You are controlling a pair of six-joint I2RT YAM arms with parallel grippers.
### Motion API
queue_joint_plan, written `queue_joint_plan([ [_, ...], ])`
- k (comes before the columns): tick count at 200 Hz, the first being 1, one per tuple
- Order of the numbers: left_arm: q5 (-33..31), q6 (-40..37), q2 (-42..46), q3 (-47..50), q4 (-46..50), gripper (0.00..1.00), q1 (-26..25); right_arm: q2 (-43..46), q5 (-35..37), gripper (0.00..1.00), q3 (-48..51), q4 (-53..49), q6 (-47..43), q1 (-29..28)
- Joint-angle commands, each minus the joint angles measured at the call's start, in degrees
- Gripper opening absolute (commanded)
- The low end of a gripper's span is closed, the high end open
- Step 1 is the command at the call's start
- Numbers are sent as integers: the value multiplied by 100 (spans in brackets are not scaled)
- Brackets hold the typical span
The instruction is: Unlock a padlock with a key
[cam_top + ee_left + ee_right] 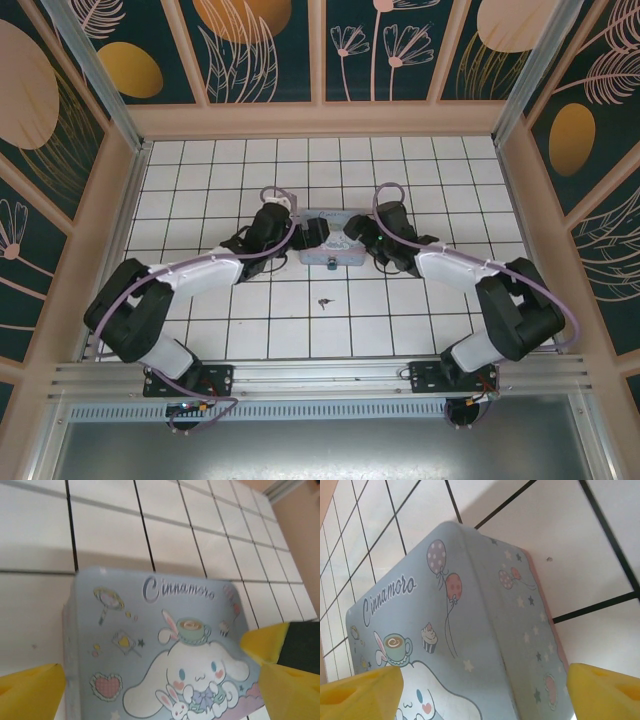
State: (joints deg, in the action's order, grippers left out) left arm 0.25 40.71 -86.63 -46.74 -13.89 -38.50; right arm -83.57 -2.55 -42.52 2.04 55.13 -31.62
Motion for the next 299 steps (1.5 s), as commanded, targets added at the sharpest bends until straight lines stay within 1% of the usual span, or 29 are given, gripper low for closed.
queue_joint_plan([
  [1,-550,-317,422,-306,328,99,49,464,314,86,-61,-386,-159,-29],
  [27,-1235,-414,743,-633,974,99,45,987,464,86,125,-755,-309,-79],
  [40,-1521,-484,922,-688,1146,99,52,1220,558,85,197,-976,-431,-216],
  [57,-1916,-436,1181,-635,1289,99,45,1427,572,82,316,-1136,-594,-514],
  [73,-1989,-491,1402,-525,1305,99,44,1476,594,79,430,-1188,-697,-913],
  [86,-2043,-460,1526,-441,1369,99,53,1381,633,77,474,-1163,-716,-1235],
  [106,-2081,-319,1673,-274,1389,99,45,1112,815,76,417,-1168,-507,-1824],
  [139,-2187,-64,1938,-26,1470,99,51,400,1068,74,185,-1026,-36,-2762],
  [155,-2414,73,2018,41,1525,99,53,65,1178,74,23,-1034,122,-3104],
  [167,-2432,58,2002,-15,1645,99,56,-111,1228,74,-28,-973,211,-3294],
  [180,-2494,141,1998,-24,1716,99,58,-243,1263,73,9,-871,318,-3410],
  [204,-2285,108,2101,81,1609,99,93,-305,1223,74,170,-542,448,-3449],
  [244,-2393,78,2150,93,1749,99,123,-365,1248,74,193,-381,594,-3609],
  [262,-2371,113,2163,119,1735,99,204,-447,1307,73,187,-359,645,-3711],
  [299,-2080,212,2256,304,1517,99,503,-615,1377,74,223,-282,813,-3825],
])
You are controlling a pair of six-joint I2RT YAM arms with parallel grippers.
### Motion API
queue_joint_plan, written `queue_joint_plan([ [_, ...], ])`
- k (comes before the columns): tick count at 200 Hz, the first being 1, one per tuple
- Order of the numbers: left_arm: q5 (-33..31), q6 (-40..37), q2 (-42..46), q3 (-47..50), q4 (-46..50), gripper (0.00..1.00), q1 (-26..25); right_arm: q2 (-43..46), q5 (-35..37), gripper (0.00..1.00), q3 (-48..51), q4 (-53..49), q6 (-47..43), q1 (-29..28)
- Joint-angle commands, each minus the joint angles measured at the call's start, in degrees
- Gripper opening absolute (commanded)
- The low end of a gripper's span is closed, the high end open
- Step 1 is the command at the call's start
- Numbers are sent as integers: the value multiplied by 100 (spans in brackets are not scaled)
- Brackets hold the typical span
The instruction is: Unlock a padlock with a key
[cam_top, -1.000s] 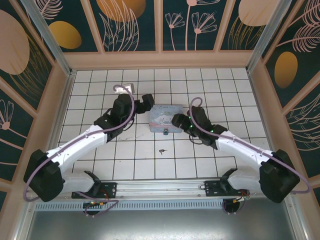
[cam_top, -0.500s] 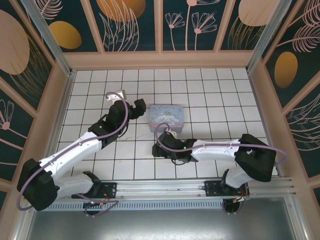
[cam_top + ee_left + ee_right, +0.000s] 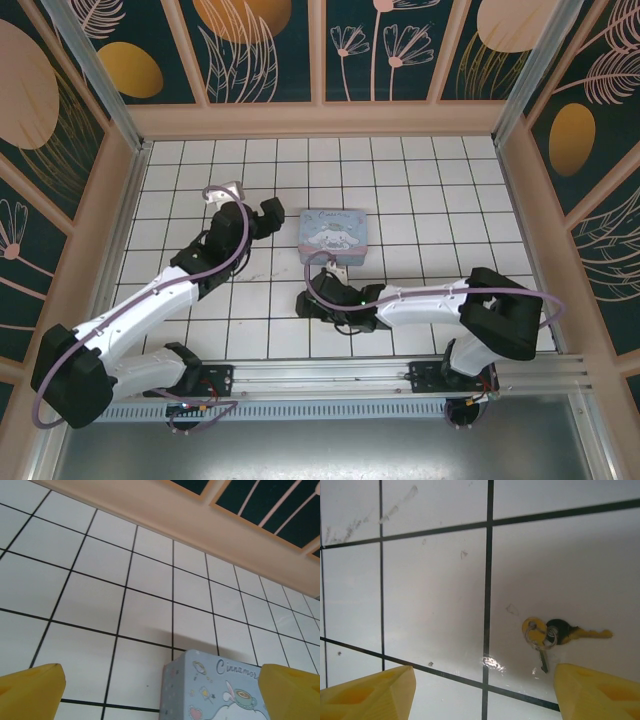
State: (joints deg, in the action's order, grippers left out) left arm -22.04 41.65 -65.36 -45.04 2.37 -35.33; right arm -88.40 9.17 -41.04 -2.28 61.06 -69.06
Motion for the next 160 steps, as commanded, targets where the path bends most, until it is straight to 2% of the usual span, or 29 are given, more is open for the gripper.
queue_joint_plan([
  [1,153,117,129,135,-112,99,190,-137,207,74,76,150,222,-81],
  [77,220,140,270,344,-183,99,387,-400,96,73,-31,360,236,-128],
  [137,328,231,189,388,-272,99,429,-1222,-230,72,-1066,470,-240,-169],
  [160,325,262,215,389,-231,99,456,-1152,-160,72,-1177,384,-333,-161],
])
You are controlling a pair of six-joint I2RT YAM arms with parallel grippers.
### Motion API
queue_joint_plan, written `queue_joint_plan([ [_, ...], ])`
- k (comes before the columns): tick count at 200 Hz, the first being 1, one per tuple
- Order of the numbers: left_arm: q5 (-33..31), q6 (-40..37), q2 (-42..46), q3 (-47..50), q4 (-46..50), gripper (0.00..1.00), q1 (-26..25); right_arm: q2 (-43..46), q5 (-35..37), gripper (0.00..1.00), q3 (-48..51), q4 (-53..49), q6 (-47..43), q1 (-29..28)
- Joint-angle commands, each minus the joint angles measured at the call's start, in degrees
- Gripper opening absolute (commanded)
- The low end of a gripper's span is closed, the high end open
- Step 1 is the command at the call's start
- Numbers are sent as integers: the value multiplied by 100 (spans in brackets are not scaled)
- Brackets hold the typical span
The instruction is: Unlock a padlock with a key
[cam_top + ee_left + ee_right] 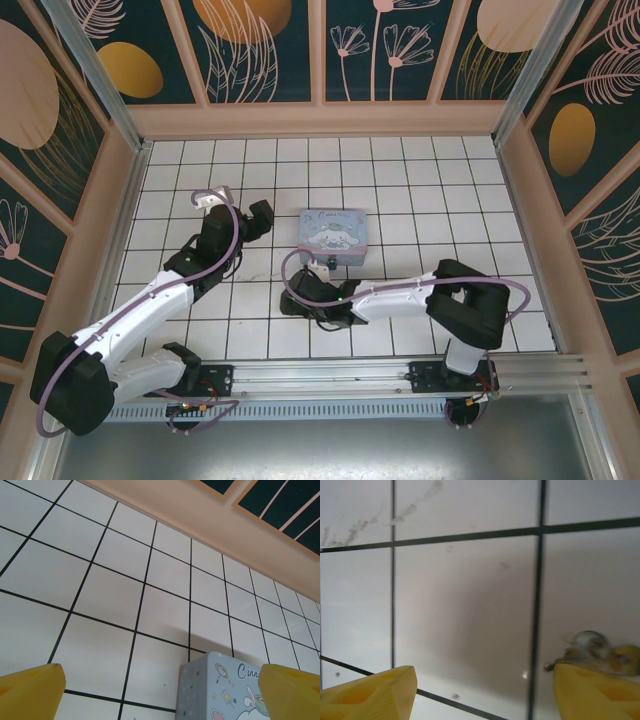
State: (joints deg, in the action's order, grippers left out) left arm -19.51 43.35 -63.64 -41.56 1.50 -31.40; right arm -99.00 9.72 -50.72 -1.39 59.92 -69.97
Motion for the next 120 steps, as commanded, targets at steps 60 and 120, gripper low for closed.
queue_joint_plan([
  [60,432,204,-20,-71,-34,99,169,1041,83,69,502,-111,-715,52],
  [120,1324,500,-150,-46,17,99,180,1332,-470,60,705,-235,-2677,714],
])
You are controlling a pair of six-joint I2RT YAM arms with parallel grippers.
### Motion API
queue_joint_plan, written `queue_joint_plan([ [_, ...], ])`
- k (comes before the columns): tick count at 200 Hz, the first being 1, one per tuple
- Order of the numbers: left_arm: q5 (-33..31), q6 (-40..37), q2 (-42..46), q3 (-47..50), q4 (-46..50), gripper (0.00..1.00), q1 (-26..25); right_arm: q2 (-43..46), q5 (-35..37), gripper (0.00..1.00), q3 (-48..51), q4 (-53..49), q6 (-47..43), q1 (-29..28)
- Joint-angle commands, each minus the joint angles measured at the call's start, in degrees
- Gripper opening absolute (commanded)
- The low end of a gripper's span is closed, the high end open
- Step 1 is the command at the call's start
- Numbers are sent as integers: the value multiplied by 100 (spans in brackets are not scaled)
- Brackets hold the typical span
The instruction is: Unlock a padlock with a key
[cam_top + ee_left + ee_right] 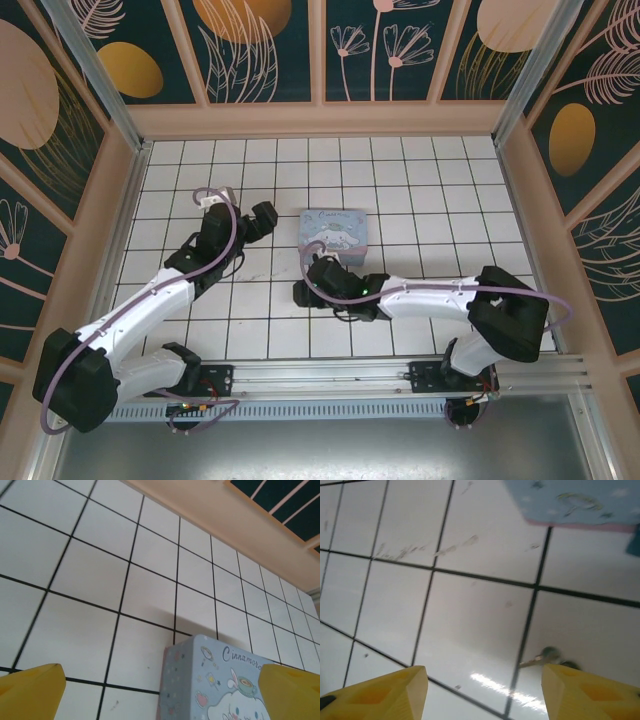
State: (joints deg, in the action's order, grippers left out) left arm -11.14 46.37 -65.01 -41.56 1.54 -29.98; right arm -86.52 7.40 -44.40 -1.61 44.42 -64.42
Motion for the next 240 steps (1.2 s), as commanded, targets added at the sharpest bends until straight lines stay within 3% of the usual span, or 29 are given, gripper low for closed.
queue_joint_plan([
  [1,497,206,-8,-46,13,99,41,79,-238,60,73,-224,-1154,167],
  [76,937,400,149,43,35,99,37,-407,-575,54,-299,-551,-2552,357],
  [240,1020,390,178,16,-39,99,36,-1281,-143,47,-616,-920,-3292,306],
])
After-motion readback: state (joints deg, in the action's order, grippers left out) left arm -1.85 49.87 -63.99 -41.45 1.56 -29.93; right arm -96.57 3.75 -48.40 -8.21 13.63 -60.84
